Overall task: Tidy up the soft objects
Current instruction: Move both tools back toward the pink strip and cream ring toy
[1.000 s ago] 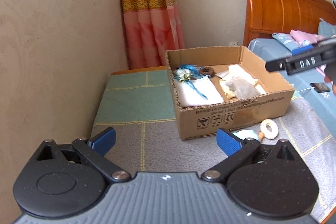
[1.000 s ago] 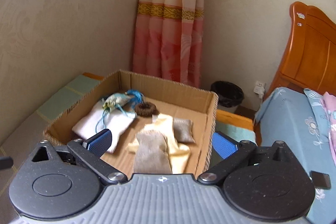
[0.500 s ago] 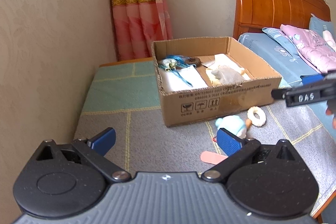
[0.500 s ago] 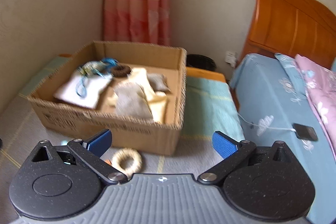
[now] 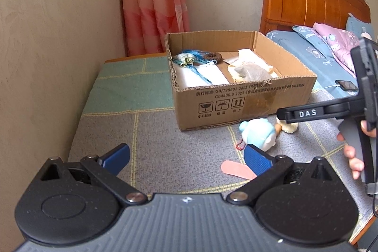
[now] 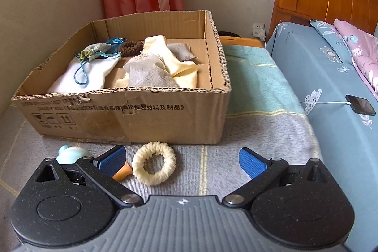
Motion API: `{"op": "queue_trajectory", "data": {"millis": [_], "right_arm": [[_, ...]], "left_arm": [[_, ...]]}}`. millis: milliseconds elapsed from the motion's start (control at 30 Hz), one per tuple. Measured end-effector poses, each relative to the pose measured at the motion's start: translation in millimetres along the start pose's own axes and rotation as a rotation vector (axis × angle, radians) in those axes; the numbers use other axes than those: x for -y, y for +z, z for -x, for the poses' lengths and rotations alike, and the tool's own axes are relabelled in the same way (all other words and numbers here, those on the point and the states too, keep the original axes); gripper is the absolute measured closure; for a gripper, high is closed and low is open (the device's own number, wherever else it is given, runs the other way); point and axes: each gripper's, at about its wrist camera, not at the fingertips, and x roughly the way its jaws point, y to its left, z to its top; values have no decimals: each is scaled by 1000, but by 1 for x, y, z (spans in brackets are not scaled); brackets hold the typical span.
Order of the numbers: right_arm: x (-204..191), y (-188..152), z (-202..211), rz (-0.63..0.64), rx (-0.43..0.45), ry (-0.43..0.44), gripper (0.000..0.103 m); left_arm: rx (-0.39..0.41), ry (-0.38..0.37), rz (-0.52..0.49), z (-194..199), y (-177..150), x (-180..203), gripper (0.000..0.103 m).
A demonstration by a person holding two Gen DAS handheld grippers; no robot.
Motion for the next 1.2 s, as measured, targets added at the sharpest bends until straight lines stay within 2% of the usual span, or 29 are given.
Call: {"op": "queue_trajectory", "data": {"millis": [267,433,500,667,867,1200], "right_arm": [[-4,1,-21,-5,-38,-38,0],[10,-1,-19,-27,-42,-46,0],[13,-4,-15,-11,-47,-34,0],[15,-10,-11,30,-49,-70,0],[23,-17,-4,58,-38,-55,0],[28,-25,2,76,-17,-38,0]], "left_arm": [[-15,-4,-10,-8,-1,3,1],[-27,-4,-33,-12,-2,9,1],[-30,-13,-38,-13,-2,12,1],[-38,-27,-51,-14,-3,18,1],[-44,-37,-62,-16,-6,22,1],[-110,-74,-89,-36,-14,36,1]]}}
